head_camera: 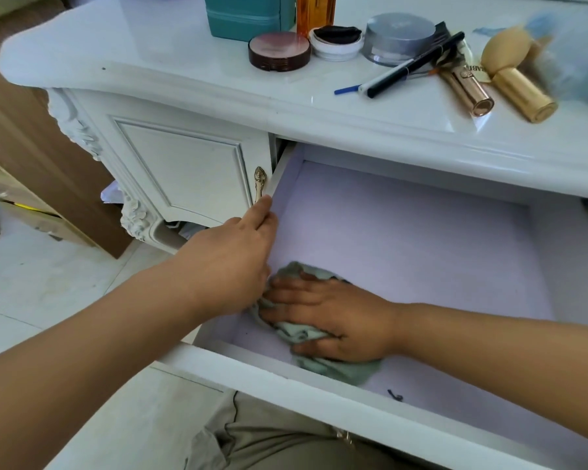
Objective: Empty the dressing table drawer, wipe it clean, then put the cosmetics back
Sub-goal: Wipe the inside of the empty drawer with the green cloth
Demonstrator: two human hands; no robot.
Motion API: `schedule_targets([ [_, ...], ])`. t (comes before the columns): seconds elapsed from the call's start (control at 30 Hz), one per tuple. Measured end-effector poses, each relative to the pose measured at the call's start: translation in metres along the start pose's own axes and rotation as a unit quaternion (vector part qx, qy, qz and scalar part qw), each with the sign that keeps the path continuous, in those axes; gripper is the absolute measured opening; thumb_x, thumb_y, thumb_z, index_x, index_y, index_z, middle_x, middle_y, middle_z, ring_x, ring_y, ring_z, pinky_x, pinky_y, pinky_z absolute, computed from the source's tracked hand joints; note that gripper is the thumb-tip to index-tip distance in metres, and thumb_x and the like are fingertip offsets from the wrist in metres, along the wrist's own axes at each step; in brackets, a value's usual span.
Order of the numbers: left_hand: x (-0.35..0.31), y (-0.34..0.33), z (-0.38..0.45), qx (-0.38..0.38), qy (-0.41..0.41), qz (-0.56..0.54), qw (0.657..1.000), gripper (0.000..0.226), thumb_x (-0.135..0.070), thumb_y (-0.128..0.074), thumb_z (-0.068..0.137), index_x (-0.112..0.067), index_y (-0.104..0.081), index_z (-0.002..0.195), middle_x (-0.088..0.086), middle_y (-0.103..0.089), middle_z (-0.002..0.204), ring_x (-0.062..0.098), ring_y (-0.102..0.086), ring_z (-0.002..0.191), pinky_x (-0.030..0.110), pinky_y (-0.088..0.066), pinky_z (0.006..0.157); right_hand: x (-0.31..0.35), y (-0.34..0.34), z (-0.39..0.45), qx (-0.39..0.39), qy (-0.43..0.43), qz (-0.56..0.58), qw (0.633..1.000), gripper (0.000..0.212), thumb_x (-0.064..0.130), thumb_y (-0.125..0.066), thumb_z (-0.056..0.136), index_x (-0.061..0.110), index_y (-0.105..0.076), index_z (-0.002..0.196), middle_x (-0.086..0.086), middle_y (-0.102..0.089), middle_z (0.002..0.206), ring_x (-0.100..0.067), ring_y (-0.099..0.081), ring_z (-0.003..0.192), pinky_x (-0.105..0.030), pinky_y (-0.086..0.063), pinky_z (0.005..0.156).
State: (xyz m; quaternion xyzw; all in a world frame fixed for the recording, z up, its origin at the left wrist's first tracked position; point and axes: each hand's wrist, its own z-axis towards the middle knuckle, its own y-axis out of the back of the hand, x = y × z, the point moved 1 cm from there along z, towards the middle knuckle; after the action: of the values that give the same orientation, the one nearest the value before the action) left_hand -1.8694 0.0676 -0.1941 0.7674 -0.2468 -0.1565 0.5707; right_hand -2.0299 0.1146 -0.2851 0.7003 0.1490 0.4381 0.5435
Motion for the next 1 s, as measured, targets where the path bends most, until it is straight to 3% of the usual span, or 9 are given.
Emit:
schedule_targets([
  [0.07, 0.0, 0.0, 0.0, -0.002, 0.0, 0.003, 1.0, 0.058, -0.025, -0.039, 0.094, -0.012, -0.011, 0.143, 0.003, 0.014, 0.156, 0.026, -0.039, 0.127, 0.037, -0.045, 0.088, 0.006, 0.0, -0.012, 0.017, 0.04, 0.048, 0.998, 0.047, 0.021, -0.052, 0.091, 0.01, -0.045, 0.136, -0.01, -0.04, 0.147, -0.021, -0.022, 0.142, -0.034, -0.016, 0.118],
  [0.13, 0.0, 0.0, -0.001, -0.002, 0.002, 0.003, 1.0, 0.057, -0.025, -0.039, 0.094, -0.012, -0.012, 0.143, 0.003, 0.013, 0.156, 0.026, -0.041, 0.125, 0.036, -0.045, 0.087, 0.008, 0.002, -0.027, 0.037, 0.027, 0.123, 0.991, 0.046, 0.011, -0.052, 0.089, 0.011, -0.048, 0.134, -0.008, -0.042, 0.145, -0.016, -0.025, 0.141, -0.03, -0.016, 0.118],
  [0.3, -0.001, 0.001, 0.0, -0.004, 0.004, 0.016, 1.0, 0.056, -0.026, -0.039, 0.095, -0.011, -0.014, 0.142, 0.003, 0.012, 0.156, 0.025, -0.044, 0.122, 0.035, -0.045, 0.082, 0.007, 0.012, -0.046, -0.058, -0.137, 0.311, 0.939, 0.042, 0.028, -0.049, 0.092, 0.028, -0.044, 0.134, 0.01, -0.041, 0.145, 0.004, -0.03, 0.135, -0.016, -0.021, 0.113],
  [0.47, -0.002, 0.0, 0.0, -0.003, 0.005, 0.023, 1.0, 0.057, -0.026, -0.04, 0.094, -0.011, -0.013, 0.142, 0.004, 0.013, 0.156, 0.025, -0.046, 0.12, 0.036, -0.046, 0.082, 0.023, 0.007, -0.006, -0.018, -0.125, 0.284, 0.951, 0.047, 0.03, -0.046, 0.092, 0.018, -0.043, 0.137, 0.0, -0.048, 0.14, -0.011, -0.042, 0.13, -0.032, -0.032, 0.112],
  [0.63, -0.001, 0.001, 0.0, -0.003, 0.001, 0.015, 1.0, 0.055, -0.024, -0.039, 0.095, -0.013, -0.014, 0.143, 0.001, 0.015, 0.156, 0.025, -0.043, 0.121, 0.035, -0.045, 0.082, 0.026, -0.001, 0.012, 0.004, -0.06, 0.199, 0.978, 0.047, 0.028, -0.046, 0.091, 0.014, -0.044, 0.136, -0.004, -0.045, 0.143, -0.017, -0.033, 0.136, -0.039, -0.025, 0.114],
  [0.77, -0.002, -0.001, 0.0, -0.008, -0.001, 0.024, 1.0, 0.056, -0.023, -0.038, 0.095, -0.014, -0.011, 0.144, 0.002, 0.016, 0.155, 0.026, -0.042, 0.121, 0.034, -0.042, 0.078, 0.023, -0.001, 0.01, 0.084, -0.008, 0.149, 0.985, 0.051, 0.027, -0.033, 0.089, 0.017, -0.042, 0.138, -0.004, -0.037, 0.149, -0.017, -0.02, 0.142, -0.032, -0.011, 0.118],
  [1.0, -0.003, -0.004, 0.001, -0.012, -0.016, 0.046, 0.999, 0.055, -0.024, -0.035, 0.096, -0.014, -0.01, 0.144, 0.006, 0.018, 0.155, 0.025, -0.041, 0.123, 0.033, -0.044, 0.081, 0.015, 0.01, -0.022, 0.121, 0.006, 0.143, 0.982, 0.055, 0.004, -0.045, 0.08, 0.013, -0.048, 0.134, -0.005, -0.039, 0.148, -0.016, -0.021, 0.142, -0.018, -0.003, 0.116],
])
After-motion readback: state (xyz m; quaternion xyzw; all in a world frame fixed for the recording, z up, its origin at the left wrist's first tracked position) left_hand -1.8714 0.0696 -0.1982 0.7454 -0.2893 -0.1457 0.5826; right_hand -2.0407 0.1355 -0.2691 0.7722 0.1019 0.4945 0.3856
